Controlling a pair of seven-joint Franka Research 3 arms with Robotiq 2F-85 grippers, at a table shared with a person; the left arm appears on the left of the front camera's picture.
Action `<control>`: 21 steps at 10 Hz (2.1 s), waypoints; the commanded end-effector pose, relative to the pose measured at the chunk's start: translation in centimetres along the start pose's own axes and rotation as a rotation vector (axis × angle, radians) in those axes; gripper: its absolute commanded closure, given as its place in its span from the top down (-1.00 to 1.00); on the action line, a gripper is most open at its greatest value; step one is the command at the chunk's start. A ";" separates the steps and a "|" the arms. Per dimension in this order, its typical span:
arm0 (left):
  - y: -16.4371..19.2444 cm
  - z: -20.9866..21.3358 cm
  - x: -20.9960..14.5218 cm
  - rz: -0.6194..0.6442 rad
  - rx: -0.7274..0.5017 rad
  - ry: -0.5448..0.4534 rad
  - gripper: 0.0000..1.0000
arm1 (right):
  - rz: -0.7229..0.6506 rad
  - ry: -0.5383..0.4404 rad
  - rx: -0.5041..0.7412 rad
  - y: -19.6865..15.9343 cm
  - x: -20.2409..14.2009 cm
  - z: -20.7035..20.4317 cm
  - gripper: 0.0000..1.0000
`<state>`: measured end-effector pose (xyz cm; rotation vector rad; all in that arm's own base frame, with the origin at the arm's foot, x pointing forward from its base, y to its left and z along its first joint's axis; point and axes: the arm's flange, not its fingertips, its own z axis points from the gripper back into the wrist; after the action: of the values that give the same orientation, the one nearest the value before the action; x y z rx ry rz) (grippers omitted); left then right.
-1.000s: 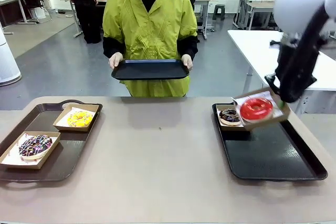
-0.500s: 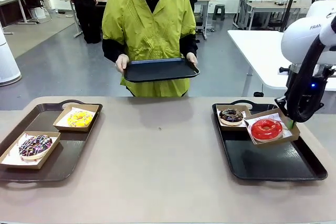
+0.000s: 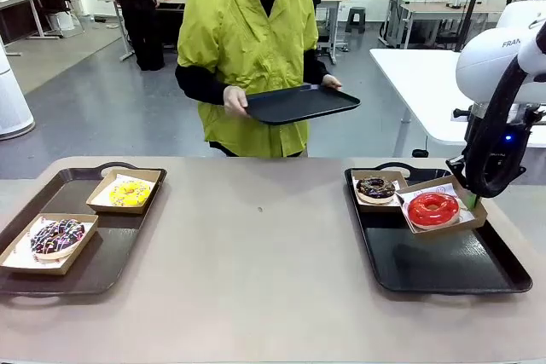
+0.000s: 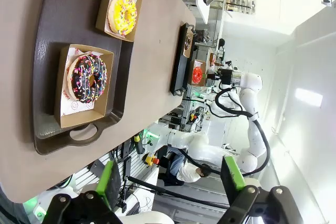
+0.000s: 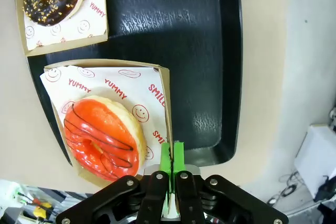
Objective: Individually package the donuts and arrange them on the tray.
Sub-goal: Place the picked Paper togo box on the Handle tray.
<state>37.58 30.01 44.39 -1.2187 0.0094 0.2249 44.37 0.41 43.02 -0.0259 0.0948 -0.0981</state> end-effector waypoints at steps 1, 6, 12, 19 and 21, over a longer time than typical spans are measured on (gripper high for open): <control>-0.3 0.1 -0.2 0.009 0.001 -0.002 1.00 | 0.001 -0.005 0.001 0.0 -0.2 0.1 -0.97; -0.3 0.1 -0.2 0.009 0.001 -0.002 1.00 | 0.053 -0.021 0.027 0.2 -0.7 -3.3 -0.97; -0.3 0.1 -0.2 0.009 0.001 -0.002 1.00 | 0.067 -0.033 0.028 0.8 -0.1 -6.5 -0.97; -0.3 0.1 -0.2 0.009 0.001 -0.002 1.00 | 0.082 0.007 0.017 0.9 0.2 -7.0 0.69; -0.3 0.1 -0.2 0.009 0.001 -0.002 1.00 | 0.084 0.009 0.022 0.9 0.1 -6.8 1.00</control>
<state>37.58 30.01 44.39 -1.2187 0.0094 0.2249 43.92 1.08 36.06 -0.0210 0.0967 -0.0404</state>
